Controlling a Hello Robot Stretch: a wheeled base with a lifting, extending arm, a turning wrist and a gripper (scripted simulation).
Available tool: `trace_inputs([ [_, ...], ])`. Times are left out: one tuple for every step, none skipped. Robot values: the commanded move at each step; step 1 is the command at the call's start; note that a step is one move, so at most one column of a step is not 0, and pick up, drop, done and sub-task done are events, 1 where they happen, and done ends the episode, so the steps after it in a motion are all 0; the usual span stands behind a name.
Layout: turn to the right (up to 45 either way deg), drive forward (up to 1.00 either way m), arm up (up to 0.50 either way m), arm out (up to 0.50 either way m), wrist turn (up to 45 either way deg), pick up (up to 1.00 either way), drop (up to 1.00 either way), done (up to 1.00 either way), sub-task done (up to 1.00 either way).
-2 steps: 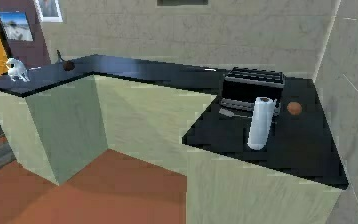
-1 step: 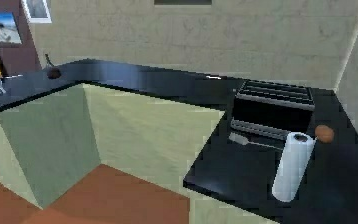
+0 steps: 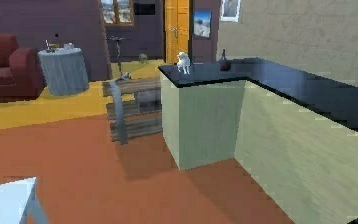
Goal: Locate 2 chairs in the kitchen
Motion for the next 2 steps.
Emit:
trace_inputs([
  [-45.0,0.00,0.00,0.00,0.0,0.00,0.00,0.00,0.00],
  [-45.0,0.00,0.00,0.00,0.0,0.00,0.00,0.00,0.00],
])
